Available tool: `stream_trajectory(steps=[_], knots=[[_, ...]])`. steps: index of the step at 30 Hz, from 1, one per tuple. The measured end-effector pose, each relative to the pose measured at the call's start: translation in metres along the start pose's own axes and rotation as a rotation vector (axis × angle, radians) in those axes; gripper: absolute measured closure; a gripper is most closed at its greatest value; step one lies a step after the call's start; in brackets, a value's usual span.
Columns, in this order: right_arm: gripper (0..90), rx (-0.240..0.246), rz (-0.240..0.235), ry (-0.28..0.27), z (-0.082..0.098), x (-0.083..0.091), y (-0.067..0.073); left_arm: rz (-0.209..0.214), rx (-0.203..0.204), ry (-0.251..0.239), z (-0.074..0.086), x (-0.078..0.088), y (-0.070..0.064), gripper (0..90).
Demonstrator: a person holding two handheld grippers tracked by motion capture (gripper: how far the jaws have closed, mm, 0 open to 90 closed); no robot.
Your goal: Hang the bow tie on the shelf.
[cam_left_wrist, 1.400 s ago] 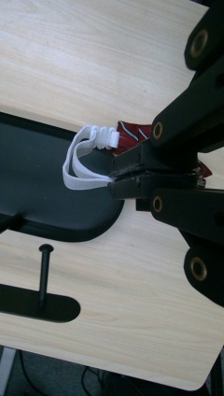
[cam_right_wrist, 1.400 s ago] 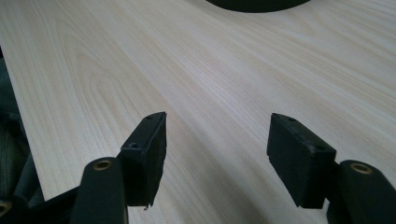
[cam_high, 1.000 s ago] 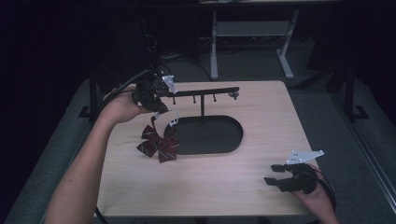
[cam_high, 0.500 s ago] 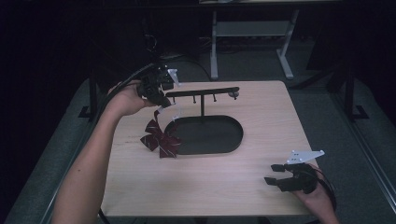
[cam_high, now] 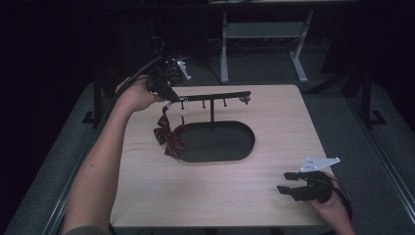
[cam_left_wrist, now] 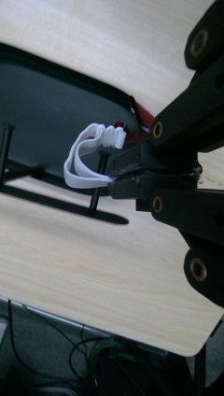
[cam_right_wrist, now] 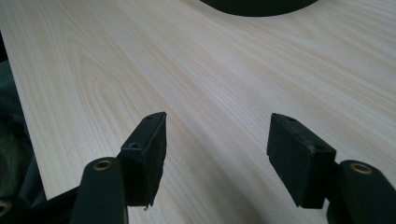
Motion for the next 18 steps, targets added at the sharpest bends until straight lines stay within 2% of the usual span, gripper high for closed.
stream_trajectory(steps=[18], knots=[[37.2, 0.001, -0.002, 0.001, 0.000, 0.000, 0.000, -0.001, 0.025, 0.051, 0.009, -0.018, 0.005, 87.7]])
Point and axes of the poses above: each handheld gripper's, and its own axes: x roughly backward along the jaws, z roughly out of its underside, y roughly to its left, the point moved 9 cm from there along -x, roughly forward along the jaws, and after that the axes turned 5 degrees about -y, right-handed, at the moved point
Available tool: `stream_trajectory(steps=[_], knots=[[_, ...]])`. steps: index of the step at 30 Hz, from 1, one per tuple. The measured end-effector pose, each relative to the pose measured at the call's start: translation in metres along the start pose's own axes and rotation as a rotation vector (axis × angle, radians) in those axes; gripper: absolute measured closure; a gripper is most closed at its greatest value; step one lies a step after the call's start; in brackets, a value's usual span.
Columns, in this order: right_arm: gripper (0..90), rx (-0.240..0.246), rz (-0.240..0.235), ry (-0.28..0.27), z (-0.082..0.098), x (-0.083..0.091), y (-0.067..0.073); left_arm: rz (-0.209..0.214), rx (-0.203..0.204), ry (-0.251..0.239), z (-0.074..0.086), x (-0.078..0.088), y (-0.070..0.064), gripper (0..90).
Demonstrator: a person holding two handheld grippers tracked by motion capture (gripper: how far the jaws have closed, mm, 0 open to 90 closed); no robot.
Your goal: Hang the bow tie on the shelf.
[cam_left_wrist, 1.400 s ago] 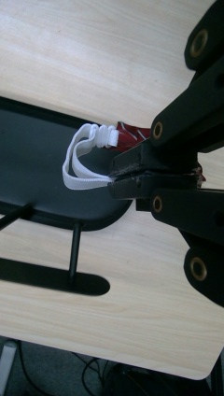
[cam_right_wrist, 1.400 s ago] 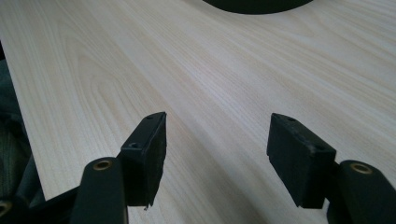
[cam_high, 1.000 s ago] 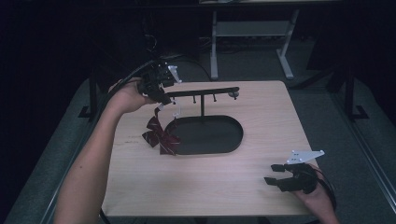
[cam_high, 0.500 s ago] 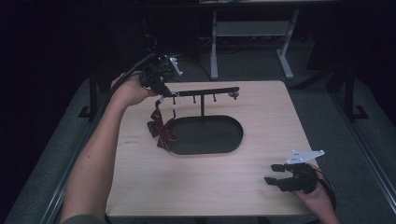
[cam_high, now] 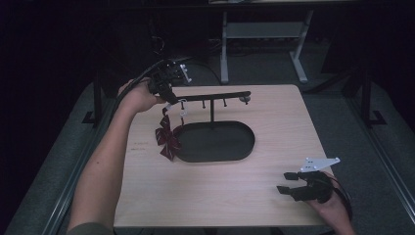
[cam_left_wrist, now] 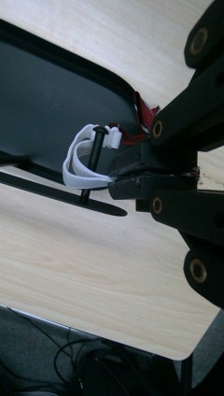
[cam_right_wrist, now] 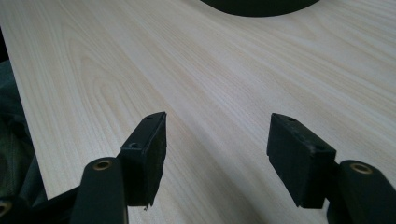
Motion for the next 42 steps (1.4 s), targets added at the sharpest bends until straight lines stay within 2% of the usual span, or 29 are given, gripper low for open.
stream_trajectory(steps=[6, 23, 42], knots=[[37.3, -0.005, 0.000, 0.002, 0.000, 0.000, 0.001, 0.002, 0.003, 0.018, 0.004, -0.003, 0.000, 84.5], [37.3, 0.000, -0.001, 0.002, 0.000, 0.000, 0.002, 0.009, -0.003, 0.014, 0.006, 0.002, -0.006, 81.4], [36.8, -0.001, 0.010, 0.002, -0.001, 0.001, 0.001, 0.035, 0.008, -0.015, 0.017, 0.006, -0.017, 77.4]])
Point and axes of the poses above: each handheld gripper's, and its own axes: x roughly backward along the jaws, z roughly out of its underside, y roughly to its left, the point moved 9 cm from there along -x, roughly forward along the jaws, and after that the axes turned 5 degrees about -y, right-handed, at the moved point
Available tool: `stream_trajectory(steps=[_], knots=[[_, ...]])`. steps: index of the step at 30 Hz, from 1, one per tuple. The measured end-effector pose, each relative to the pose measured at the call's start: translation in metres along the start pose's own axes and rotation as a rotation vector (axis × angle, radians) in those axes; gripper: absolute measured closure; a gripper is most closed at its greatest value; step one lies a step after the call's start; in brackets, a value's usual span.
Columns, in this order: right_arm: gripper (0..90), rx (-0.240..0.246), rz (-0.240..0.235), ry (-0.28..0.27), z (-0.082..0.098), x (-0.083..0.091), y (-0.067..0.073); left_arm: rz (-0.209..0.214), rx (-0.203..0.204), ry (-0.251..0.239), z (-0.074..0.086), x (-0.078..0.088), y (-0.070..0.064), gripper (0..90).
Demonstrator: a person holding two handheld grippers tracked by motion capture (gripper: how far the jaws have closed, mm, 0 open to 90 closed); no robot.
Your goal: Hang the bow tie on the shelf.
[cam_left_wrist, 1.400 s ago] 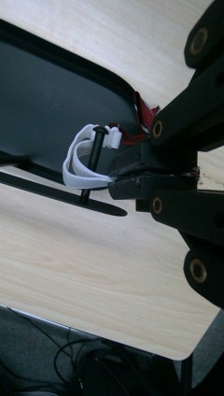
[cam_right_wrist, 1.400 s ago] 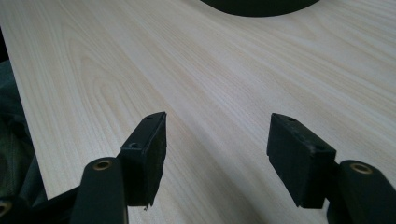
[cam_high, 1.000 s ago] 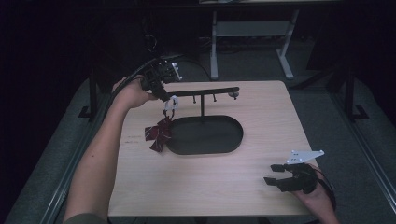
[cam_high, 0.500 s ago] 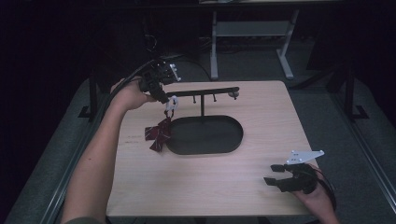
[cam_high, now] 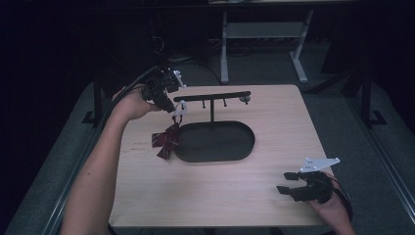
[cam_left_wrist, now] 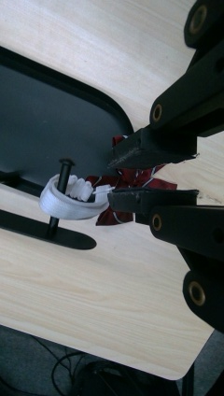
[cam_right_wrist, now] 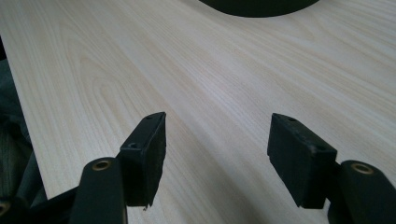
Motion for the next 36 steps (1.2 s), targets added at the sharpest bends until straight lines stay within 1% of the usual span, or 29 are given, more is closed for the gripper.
stream_trajectory(steps=[3, 8, 10, 13, 14, 16, 20, 23, 29, 33, 36], knots=[[36.7, 0.000, 0.002, 0.002, 0.000, 0.000, 0.000, 0.000, -0.003, -0.009, 0.001, 0.001, -0.001, 76.8], [36.8, -0.013, 0.004, 0.006, 0.001, 0.000, 0.000, 0.012, 0.012, -0.028, 0.004, 0.000, -0.003, 74.8], [36.8, -0.012, 0.003, 0.006, 0.001, -0.001, -0.001, 0.015, 0.010, -0.027, 0.006, -0.001, -0.003, 74.6], [36.8, -0.012, 0.003, 0.007, 0.001, -0.001, -0.001, 0.022, 0.021, -0.032, 0.008, -0.003, -0.004, 73.7], [36.8, -0.012, 0.004, 0.007, 0.001, -0.001, -0.001, 0.024, 0.032, -0.028, 0.009, -0.004, -0.005, 73.2], [36.8, -0.012, 0.003, 0.006, 0.001, 0.000, -0.001, 0.023, 0.028, -0.030, 0.010, -0.004, -0.006, 72.6], [36.8, 0.000, 0.002, 0.004, 0.000, -0.001, 0.000, 0.027, 0.034, -0.035, 0.013, -0.005, -0.008, 72.1], [36.8, 0.000, 0.001, 0.006, 0.000, -0.001, 0.000, 0.029, 0.038, -0.035, 0.015, -0.005, -0.011, 71.8], [36.8, 0.001, -0.001, 0.006, 0.000, -0.001, 0.001, 0.026, 0.039, -0.037, 0.018, -0.002, -0.016, 70.7], [36.8, 0.009, -0.006, 0.003, -0.001, -0.002, 0.001, 0.024, 0.044, -0.050, 0.021, 0.001, -0.021, 70.7], [36.8, 0.007, -0.009, 0.005, -0.001, -0.002, 0.003, 0.021, 0.045, -0.057, 0.025, 0.002, -0.025, 70.7]])
Point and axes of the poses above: each handheld gripper's, and its own axes: x roughly backward along the jaws, z roughly out of its underside, y roughly to its left, the point moved 9 cm from there along -x, roughly forward along the jaws, and after that the axes turned 5 degrees about -y, right-handed, at the moved point
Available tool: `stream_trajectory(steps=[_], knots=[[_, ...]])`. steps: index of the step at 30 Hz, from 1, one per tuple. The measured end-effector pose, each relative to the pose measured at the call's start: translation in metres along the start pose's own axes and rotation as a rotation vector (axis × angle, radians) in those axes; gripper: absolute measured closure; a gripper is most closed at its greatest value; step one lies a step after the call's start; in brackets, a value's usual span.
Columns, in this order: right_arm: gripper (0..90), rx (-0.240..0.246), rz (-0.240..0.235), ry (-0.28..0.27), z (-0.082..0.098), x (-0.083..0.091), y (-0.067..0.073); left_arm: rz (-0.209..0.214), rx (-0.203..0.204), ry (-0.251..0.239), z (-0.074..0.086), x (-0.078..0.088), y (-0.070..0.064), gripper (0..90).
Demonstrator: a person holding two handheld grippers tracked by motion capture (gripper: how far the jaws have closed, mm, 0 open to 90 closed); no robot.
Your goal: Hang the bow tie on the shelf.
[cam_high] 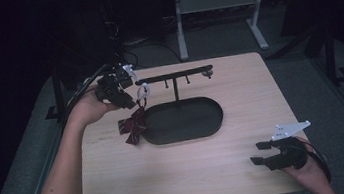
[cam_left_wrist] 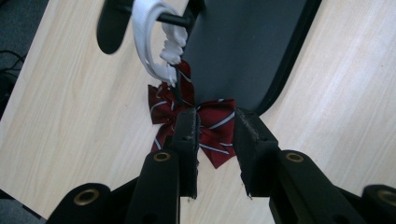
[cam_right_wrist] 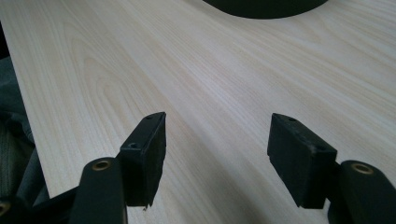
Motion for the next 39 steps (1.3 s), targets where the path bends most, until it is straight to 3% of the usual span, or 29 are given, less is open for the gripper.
stream_trajectory(steps=[13, 29, 39], knots=[[36.8, -0.006, 0.003, -0.014, -0.001, 0.000, -0.005, -0.005, 0.005, -0.040, 0.013, 0.003, -0.013, 69.8], [36.8, -0.011, 0.007, -0.014, -0.001, 0.001, -0.006, -0.006, 0.003, -0.044, 0.027, 0.002, -0.022, 69.0], [36.8, -0.004, 0.006, -0.013, -0.001, 0.000, -0.005, 0.007, 0.019, -0.048, 0.046, -0.005, -0.032, 67.8]])
Point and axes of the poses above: each handheld gripper's, and its own axes: x roughly backward along the jaws, z roughly out of its underside, y roughly to its left, the point moved 9 cm from there along -x, roughly forward along the jaws, and after that the axes turned 5 degrees about -y, right-handed, at the moved point
